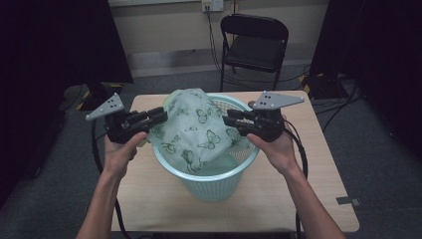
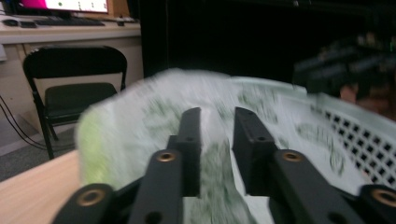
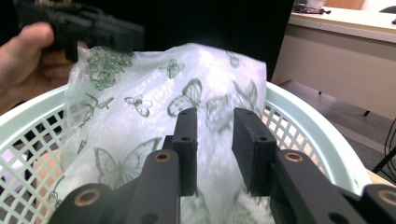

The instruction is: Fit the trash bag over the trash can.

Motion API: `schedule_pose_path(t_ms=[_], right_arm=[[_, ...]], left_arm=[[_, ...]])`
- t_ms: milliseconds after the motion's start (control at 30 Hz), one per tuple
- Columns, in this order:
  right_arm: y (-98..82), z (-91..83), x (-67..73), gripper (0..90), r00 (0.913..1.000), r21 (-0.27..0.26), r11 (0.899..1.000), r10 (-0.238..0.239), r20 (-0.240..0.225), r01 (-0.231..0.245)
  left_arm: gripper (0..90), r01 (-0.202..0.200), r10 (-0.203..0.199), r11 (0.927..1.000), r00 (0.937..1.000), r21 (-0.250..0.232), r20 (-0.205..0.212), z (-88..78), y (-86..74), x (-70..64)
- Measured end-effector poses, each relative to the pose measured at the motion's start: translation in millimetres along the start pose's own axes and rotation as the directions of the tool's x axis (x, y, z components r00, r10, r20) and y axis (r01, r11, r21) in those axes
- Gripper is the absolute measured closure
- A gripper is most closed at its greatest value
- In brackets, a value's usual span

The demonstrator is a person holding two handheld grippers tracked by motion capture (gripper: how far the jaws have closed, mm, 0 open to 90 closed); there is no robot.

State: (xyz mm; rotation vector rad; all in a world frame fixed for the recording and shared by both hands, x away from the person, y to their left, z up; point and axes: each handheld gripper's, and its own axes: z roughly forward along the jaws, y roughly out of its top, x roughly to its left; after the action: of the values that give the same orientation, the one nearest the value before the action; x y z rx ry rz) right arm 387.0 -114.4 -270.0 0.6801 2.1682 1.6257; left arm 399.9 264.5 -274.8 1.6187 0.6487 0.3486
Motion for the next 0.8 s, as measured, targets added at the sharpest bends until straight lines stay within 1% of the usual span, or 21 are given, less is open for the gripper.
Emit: schedule_pose_path(t_ms=[33,67,100,167,200,233,267,300,367,400,433,467,500,533,567,600,633,667,733,767,800], right_arm=[[-0.4,0.3,-0.3,69.6,1.0,-0.005,1.0,0.002,0.0,-0.002],[0.4,-1.1,-1.6,67.5,0.9999,-0.011,1.0,-0.002,0.011,0.002],[0.4,-1.1,-1.6,67.5,0.9999,-0.011,1.0,-0.002,0.011,0.002],[0.8,-3.1,-3.5,65.7,0.9998,-0.012,1.0,-0.004,0.02,0.004],[1.0,-3.8,-3.9,64.5,0.9997,-0.013,1.0,0.0,0.026,0.0],[1.1,-4.8,-5.1,63.6,0.9994,-0.015,1.0,0.002,0.036,-0.002],[1.0,-5.6,-6.1,63.3,0.9991,-0.015,1.0,0.001,0.043,-0.001],[0.8,-6.2,-6.9,63.1,0.9989,-0.018,1.0,0.003,0.047,-0.002],[0.0,-6.8,-7.3,62.6,0.9987,-0.017,1.0,0.003,0.051,-0.002],[-0.9,-6.9,-7.5,62.2,0.9986,-0.011,1.0,-0.002,0.053,0.003],[-0.9,-6.9,-7.5,62.2,0.9986,-0.011,1.0,-0.002,0.053,0.003],[-1.1,-6.9,-7.7,62.1,0.9984,-0.01,1.0,-0.002,0.056,0.002],[-1.6,-6.8,-8.7,61.9,0.9982,-0.01,1.0,-0.002,0.059,0.003],[-2.6,-6.8,-10.7,61.7,0.9979,-0.013,1.0,0.004,0.064,-0.003],[-2.6,-6.8,-10.7,61.7,0.9979,-0.013,1.0,0.004,0.064,-0.003],[-2.9,-6.7,-11.4,61.6,0.9978,-0.012,1.0,0.005,0.066,-0.004],[-3.3,-6.6,-12.2,61.5,0.9977,-0.011,1.0,0.008,0.067,-0.007],[-3.8,-6.2,-12.9,61.5,0.9974,-0.007,1.0,0.008,0.071,-0.008],[-4.1,-5.7,-13.0,61.0,0.9971,-0.004,1.0,0.006,0.076,-0.006],[-4.1,-5.7,-13.0,61.0,0.9971,-0.004,1.0,0.006,0.076,-0.006],[-4.3,-5.0,-12.8,60.0,0.9972,0.003,1.0,0.006,0.074,-0.006]], left_arm=[[63.8,0.018,-0.018,0.9998,0.9998,0.009,-0.007,0.7,3.0,4.7],[56.3,0.014,-0.013,0.9993,0.999,0.035,-0.043,2.0,6.5,7.5],[56.3,0.009,-0.006,0.9987,0.9984,0.05,-0.056,3.5,7.9,8.9],[48.2,0.011,-0.006,0.9977,0.9963,0.067,-0.086,7.3,8.0,12.9],[47.9,0.03,-0.025,0.9974,0.9968,0.065,-0.076,11.1,5.6,18.7],[45.5,0.052,-0.047,0.996,0.9967,0.073,-0.066,15.1,2.9,24.0],[43.5,0.061,-0.054,0.9943,0.9953,0.088,-0.08,19.3,0.0,27.6],[41.7,0.06,-0.052,0.9936,0.9955,0.096,-0.079,23.0,-3.1,30.9],[38.4,0.085,-0.079,0.9903,0.9951,0.11,-0.059,29.5,-8.2,36.9],[35.2,0.098,-0.093,0.9884,0.9946,0.116,-0.047,34.4,-11.3,41.0],[35.2,0.098,-0.093,0.9884,0.9946,0.116,-0.047,34.4,-11.3,41.0],[35.2,0.108,-0.105,0.9872,0.9939,0.117,-0.031,37.2,-12.8,42.6],[35.2,0.108,-0.106,0.9877,0.9941,0.113,-0.022,39.1,-13.7,42.4],[42.2,0.091,-0.092,0.9876,0.9958,0.128,0.003,41.8,-14.9,41.0],[47.7,0.091,-0.092,0.9876,0.9958,0.128,0.003,41.8,-14.9,41.0],[47.7,0.076,-0.077,0.9873,0.997,0.139,-0.001,42.2,-15.1,40.2],[53.9,0.062,-0.06,0.9877,0.998,0.143,-0.017,42.1,-15.2,39.5],[64.2,0.067,-0.067,0.9897,0.9978,0.127,-0.005,40.8,-15.3,39.1],[69.9,0.068,-0.068,0.9902,0.9977,0.122,-0.007,40.3,-14.8,38.9],[69.9,0.062,-0.061,0.991,0.9981,0.119,-0.011,40.1,-14.2,37.7],[72.3,0.047,-0.044,0.9923,0.9987,0.114,-0.026,39.6,-12.7,36.8]])
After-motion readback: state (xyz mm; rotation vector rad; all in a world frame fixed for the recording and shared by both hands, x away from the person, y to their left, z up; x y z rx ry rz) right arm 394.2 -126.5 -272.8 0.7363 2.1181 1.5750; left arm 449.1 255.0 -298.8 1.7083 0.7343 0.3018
